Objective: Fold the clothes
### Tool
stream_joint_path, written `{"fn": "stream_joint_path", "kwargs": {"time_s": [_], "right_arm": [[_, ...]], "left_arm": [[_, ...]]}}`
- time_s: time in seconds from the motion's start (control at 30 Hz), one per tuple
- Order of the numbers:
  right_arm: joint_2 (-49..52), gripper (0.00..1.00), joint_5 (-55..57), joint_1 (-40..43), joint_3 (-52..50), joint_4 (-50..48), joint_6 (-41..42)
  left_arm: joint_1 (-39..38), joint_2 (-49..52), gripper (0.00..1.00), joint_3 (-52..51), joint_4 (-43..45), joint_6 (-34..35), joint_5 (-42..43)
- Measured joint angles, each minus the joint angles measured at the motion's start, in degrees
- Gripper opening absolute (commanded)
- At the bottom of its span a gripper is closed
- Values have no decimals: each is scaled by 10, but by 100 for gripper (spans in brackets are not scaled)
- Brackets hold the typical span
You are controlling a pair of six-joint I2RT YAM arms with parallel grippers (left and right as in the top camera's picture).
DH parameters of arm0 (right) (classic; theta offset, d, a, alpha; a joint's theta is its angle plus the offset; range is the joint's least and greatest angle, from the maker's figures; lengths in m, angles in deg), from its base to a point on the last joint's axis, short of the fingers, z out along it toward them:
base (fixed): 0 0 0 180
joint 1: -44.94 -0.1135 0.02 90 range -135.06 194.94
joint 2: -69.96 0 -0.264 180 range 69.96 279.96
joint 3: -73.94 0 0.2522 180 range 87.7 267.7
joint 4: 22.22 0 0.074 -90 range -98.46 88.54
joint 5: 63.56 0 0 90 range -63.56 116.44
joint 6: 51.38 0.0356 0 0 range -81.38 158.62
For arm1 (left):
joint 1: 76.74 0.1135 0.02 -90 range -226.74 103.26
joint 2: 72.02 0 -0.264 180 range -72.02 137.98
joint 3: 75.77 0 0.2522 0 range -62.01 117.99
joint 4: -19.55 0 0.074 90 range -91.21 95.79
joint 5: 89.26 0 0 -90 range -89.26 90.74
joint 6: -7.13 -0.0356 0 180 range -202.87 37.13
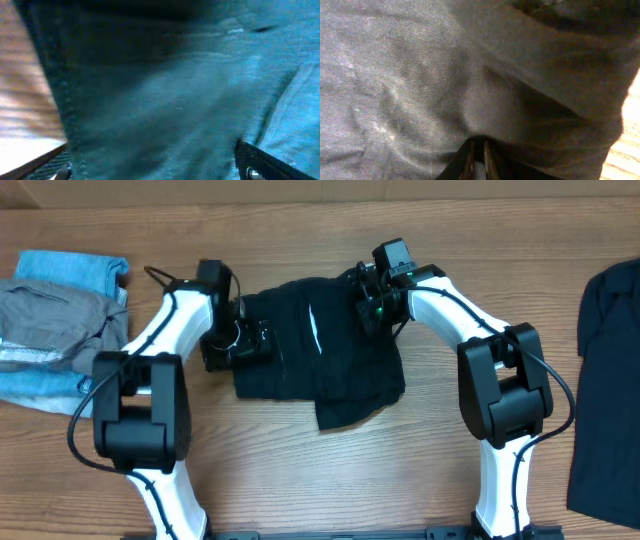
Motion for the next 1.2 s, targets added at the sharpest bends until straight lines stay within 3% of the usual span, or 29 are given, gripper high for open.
{"fn": "stream_joint_path", "kwargs": {"time_s": [0.23,0.27,0.3,0.33,0.37,0.47,0.57,0.63,0.83,0.97,1.03,1.2], "right_arm": [[0,15,-3,0,0,0,0],[0,15,-3,0,0,0,0],[0,15,-3,0,0,-1,0],[0,15,-3,0,0,0,0],[0,15,-3,0,0,-1,0],[0,15,-4,0,0,-1,0],[1,14,-15,-1,0,-2,0],[3,14,-19,-4,0,-2,0],[6,13,-28,-4,0,-6,1],[6,13,-27,-4,0,-6,0],[6,8,-28,-4,0,-6,0],[7,4,-23,-4,0,-9,9]], "left_arm": [[3,-29,100,-59,110,-59,111],[3,-29,94,-62,116,-68,126],[3,-28,66,-64,120,-72,136],[3,-25,23,-65,126,-80,152],[3,-22,4,-67,129,-82,153],[3,0,4,-74,125,-85,163],[3,3,4,-49,55,-84,132],[3,12,4,9,-48,-84,64],[-11,16,7,172,-179,-85,-32],[-62,16,8,218,-196,-85,-87],[-91,16,8,218,-195,-84,-127],[-212,16,9,221,-179,-84,-240]]}}
